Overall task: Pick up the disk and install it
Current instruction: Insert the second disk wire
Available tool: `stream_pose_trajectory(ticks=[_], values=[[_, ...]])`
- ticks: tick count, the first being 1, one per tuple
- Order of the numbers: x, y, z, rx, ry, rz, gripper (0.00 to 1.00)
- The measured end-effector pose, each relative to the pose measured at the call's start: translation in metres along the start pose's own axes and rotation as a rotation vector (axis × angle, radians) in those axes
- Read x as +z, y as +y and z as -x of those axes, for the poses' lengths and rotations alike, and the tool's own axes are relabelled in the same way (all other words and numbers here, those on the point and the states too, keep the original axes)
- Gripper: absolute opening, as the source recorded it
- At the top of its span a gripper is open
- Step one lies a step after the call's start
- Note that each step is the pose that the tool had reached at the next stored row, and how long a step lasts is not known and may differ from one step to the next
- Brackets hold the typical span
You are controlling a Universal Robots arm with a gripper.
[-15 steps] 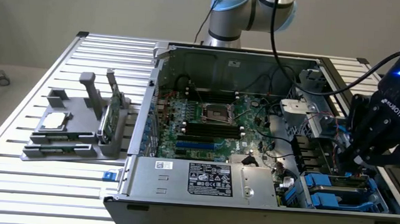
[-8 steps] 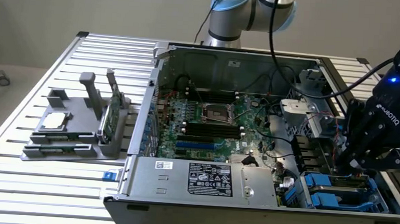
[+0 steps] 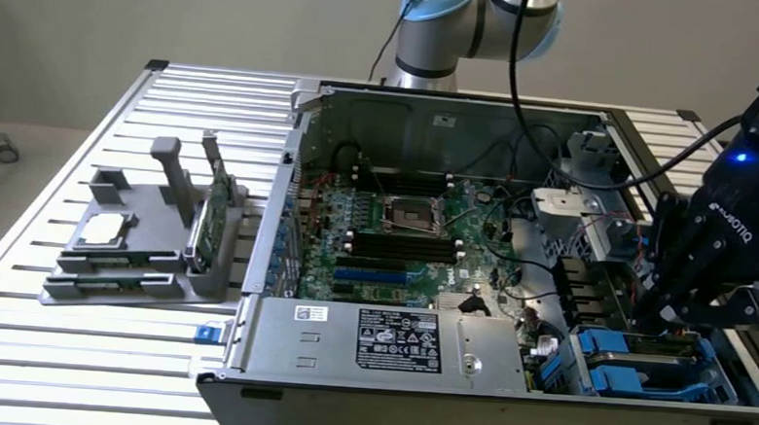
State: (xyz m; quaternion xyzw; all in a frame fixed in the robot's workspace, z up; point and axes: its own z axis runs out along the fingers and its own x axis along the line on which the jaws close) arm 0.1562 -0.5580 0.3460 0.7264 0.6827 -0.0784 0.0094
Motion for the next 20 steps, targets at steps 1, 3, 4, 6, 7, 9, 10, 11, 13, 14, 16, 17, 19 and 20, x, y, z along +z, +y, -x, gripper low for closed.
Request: stream_pose_trajectory(ticks=[1, 3, 4, 6, 7, 9, 10, 11, 13, 14, 16, 17, 19, 20], values=[[0.0007, 0.0003, -0.0001, 0.000, 0.0001, 0.0000, 0.16], [0.0019, 0.0007, -0.0003, -0.001, -0.0001, 0.0001, 0.16], [0.0023, 0.0010, -0.0004, -0.001, -0.0003, 0.0002, 0.16], [0.0028, 0.0015, -0.0004, -0.002, -0.0004, 0.0003, 0.16], [0.0031, 0.0018, -0.0005, -0.002, -0.0003, 0.0003, 0.16], [0.0036, 0.0024, -0.0006, -0.002, -0.0001, 0.0003, 0.16], [0.0039, 0.0027, -0.0007, -0.002, -0.0001, 0.0003, 0.16], [0.0041, 0.0031, -0.0007, -0.003, 0.0000, 0.0003, 0.16], [0.0045, 0.0037, -0.0008, -0.003, 0.0000, 0.0004, 0.16], [0.0048, 0.0040, -0.0008, -0.003, 0.0001, 0.0004, 0.16], [0.0055, 0.0043, -0.0007, -0.003, 0.0003, 0.0004, 0.16], [0.0059, 0.0045, -0.0006, -0.003, 0.0002, 0.0004, 0.16], [0.0067, 0.0048, -0.0003, -0.003, 0.0003, 0.0004, 0.16], [0.0071, 0.0050, -0.0001, -0.003, 0.0003, 0.0004, 0.16]])
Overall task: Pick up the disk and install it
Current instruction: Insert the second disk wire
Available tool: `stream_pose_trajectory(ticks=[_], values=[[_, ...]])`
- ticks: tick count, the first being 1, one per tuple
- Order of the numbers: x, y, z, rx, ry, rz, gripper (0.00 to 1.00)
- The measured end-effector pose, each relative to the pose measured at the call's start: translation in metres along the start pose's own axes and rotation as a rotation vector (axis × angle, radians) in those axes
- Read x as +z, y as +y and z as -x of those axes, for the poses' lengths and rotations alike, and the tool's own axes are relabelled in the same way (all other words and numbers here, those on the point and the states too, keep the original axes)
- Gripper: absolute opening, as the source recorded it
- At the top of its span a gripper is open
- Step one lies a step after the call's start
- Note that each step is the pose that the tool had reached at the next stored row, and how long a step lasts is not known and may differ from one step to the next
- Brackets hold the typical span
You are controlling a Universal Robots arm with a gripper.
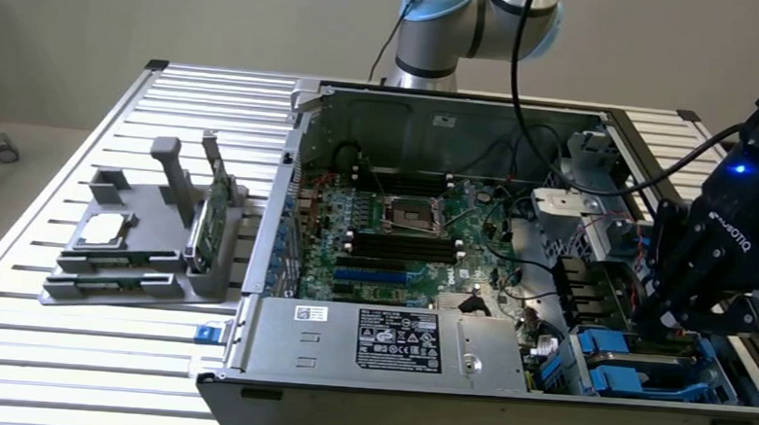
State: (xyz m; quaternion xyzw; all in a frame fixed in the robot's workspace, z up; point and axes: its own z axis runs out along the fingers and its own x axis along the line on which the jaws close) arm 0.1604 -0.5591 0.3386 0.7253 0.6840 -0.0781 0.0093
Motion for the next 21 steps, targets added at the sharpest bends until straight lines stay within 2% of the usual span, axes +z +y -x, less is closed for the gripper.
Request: stream_pose_trajectory(ticks=[21], values=[[0.0081, 0.0031, 0.0040, -0.003, 0.0000, 0.0004, 0.16]])
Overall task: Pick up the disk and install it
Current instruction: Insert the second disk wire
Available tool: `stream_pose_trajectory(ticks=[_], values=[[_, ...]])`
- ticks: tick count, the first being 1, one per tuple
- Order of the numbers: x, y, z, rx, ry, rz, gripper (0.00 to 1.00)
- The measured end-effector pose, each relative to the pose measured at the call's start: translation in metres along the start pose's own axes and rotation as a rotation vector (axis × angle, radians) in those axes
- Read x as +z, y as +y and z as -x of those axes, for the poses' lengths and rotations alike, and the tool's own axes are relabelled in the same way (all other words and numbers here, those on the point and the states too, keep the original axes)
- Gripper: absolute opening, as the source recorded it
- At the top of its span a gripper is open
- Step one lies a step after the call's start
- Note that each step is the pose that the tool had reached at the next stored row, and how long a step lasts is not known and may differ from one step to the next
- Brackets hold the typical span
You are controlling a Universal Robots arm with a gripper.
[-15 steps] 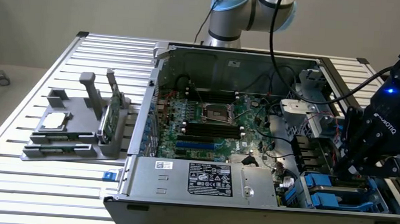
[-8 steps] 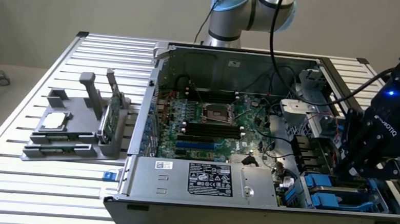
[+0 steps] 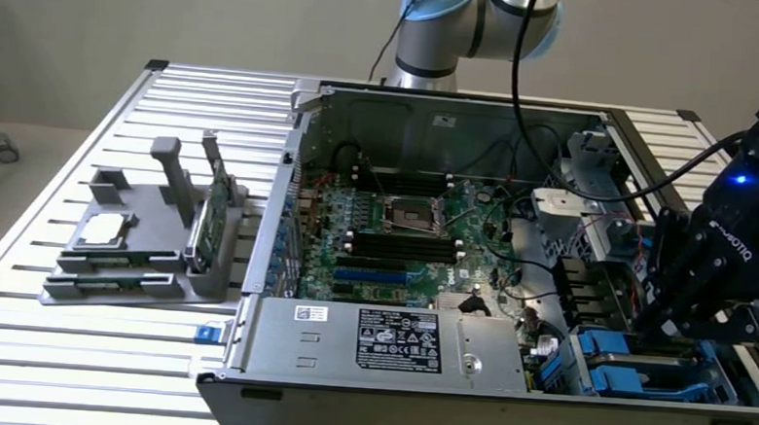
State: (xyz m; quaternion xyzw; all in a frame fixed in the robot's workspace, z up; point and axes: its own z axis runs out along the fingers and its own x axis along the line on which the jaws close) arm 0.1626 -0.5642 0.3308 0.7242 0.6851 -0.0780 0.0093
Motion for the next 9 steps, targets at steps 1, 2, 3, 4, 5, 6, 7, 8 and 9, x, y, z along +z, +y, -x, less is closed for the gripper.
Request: stream_pose_trajectory(ticks=[1, 2, 3, 4, 5, 6, 7, 8, 9], values=[[0.0003, 0.0001, 0.0000, 0.000, 0.0001, 0.0003, 0.16], [0.0005, 0.0002, -0.0001, -0.001, 0.0007, 0.0006, 0.18], [0.0014, 0.0003, 0.0000, -0.001, 0.0022, 0.0002, 0.24], [0.0010, 0.0002, 0.0000, -0.001, 0.0014, 0.0000, 0.30], [-0.0001, 0.0000, 0.0002, -0.001, 0.0002, 0.0000, 0.30], [-0.0012, -0.0001, 0.0004, -0.001, 0.0004, -0.0001, 0.36], [-0.0027, -0.0003, 0.0006, -0.001, 0.0003, -0.0003, 0.36], [-0.0042, -0.0004, 0.0008, -0.001, 0.0003, -0.0006, 0.42], [-0.0057, -0.0006, 0.0010, -0.001, 0.0002, -0.0008, 0.48]])
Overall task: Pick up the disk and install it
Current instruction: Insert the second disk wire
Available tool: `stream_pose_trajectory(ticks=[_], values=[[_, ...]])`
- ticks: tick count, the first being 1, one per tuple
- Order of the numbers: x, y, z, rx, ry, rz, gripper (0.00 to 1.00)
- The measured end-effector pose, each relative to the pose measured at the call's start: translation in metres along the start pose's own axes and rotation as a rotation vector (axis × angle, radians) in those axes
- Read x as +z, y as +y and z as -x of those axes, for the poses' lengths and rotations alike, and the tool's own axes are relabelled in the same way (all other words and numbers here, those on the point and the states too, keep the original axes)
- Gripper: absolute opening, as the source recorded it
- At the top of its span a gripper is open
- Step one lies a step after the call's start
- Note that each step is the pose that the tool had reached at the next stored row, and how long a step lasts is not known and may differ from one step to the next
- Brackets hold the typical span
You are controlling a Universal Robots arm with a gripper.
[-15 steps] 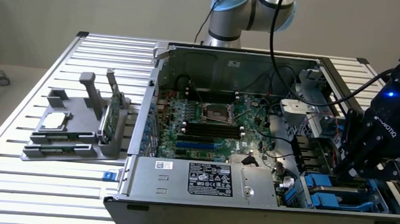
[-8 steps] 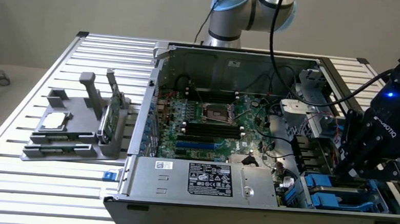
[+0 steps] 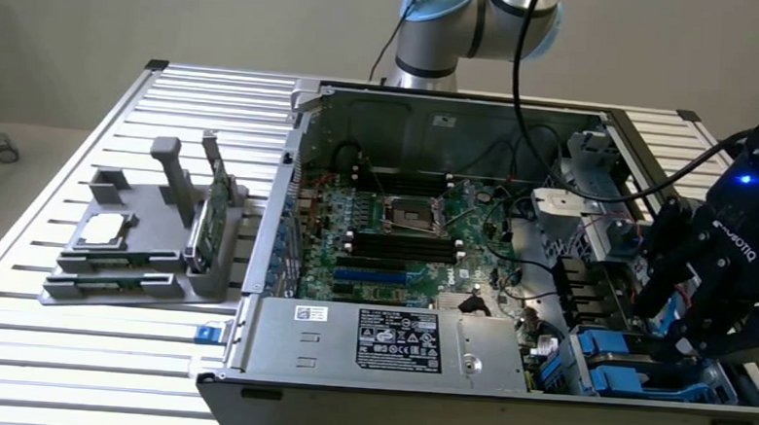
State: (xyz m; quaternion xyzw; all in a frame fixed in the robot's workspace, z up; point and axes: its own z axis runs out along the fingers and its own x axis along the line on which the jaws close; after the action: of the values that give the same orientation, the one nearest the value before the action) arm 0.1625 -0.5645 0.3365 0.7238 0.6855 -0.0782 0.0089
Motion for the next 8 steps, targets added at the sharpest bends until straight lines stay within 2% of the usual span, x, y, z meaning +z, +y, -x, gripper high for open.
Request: stream_pose_trajectory(ticks=[1, 2, 4, 7, 8], values=[[-0.0016, -0.0001, 0.0002, 0.000, 0.0000, -0.0006, 0.53], [-0.0032, -0.0003, 0.0004, 0.000, -0.0003, -0.0014, 0.53], [-0.0049, -0.0004, 0.0006, -0.001, -0.0003, -0.0037, 0.65], [-0.0055, -0.0011, 0.0008, -0.001, -0.0003, -0.0074, 0.71], [-0.0058, -0.0018, 0.0009, -0.001, -0.0006, -0.0079, 0.77]])
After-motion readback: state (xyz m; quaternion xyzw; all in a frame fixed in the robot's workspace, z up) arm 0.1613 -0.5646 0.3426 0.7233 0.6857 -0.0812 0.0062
